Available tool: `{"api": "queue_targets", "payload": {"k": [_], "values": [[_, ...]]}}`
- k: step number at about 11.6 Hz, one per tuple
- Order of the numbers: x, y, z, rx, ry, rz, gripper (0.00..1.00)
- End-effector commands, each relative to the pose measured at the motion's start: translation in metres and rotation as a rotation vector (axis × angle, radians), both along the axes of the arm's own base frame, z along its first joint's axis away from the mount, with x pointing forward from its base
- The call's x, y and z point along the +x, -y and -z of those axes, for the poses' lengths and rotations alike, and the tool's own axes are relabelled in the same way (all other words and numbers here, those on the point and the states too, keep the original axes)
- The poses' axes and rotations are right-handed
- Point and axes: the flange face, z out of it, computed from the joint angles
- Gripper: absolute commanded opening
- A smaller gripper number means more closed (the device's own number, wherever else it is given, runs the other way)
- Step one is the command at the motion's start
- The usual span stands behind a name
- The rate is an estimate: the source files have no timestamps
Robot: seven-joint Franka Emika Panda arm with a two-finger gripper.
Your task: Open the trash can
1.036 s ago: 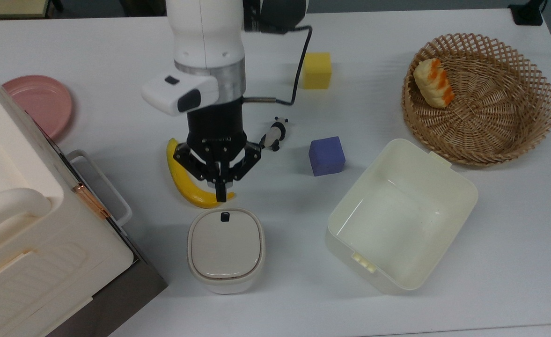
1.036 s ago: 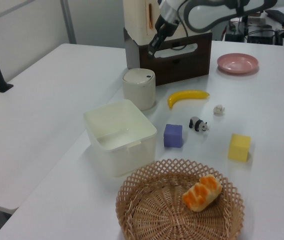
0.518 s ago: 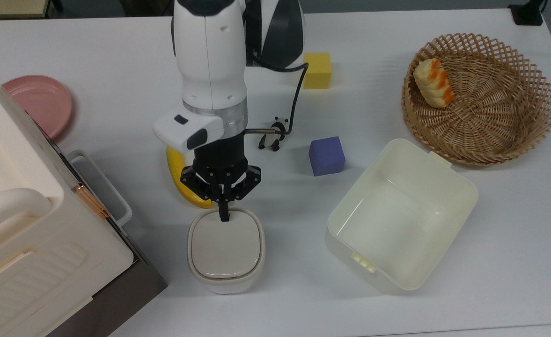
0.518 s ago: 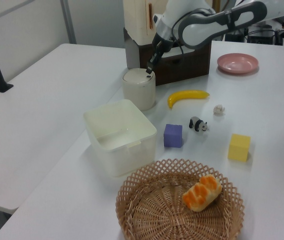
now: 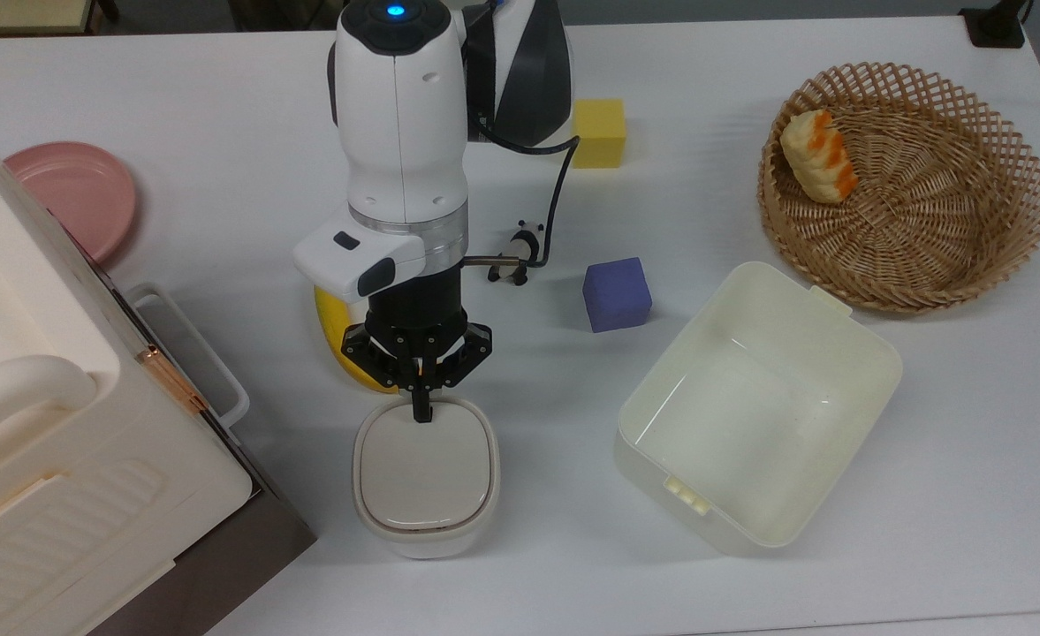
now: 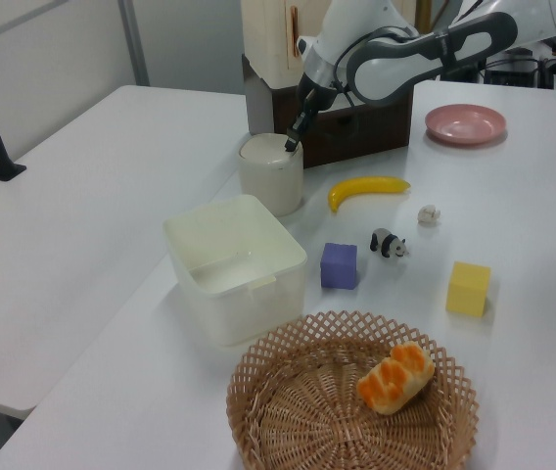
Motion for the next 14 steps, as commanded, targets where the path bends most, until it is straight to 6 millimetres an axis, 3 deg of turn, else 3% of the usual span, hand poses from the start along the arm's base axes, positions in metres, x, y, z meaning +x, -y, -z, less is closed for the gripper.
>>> {"api": "queue_targets", "payload": {"k": [1,7,9,10,11,12,13,14], "values": [[-0.011,0.004,-0.046,-0.001,0.053,0.024,0.00],[-0.098,0.003,-0.135,-0.008,-0.221,0.032,0.00],[-0.123,0.007,-0.150,0.005,-0.311,0.035,0.01],[-0.142,0.009,-0.153,-0.005,-0.344,0.010,0.09],[-0.159,0.011,-0.158,-0.015,-0.355,-0.021,0.22],[-0.172,0.018,-0.164,-0.017,-0.379,-0.024,0.48],[-0.178,0.025,-0.163,-0.015,-0.430,-0.009,0.94],[-0.185,0.027,-0.167,-0.017,-0.460,-0.007,1.00]]}}
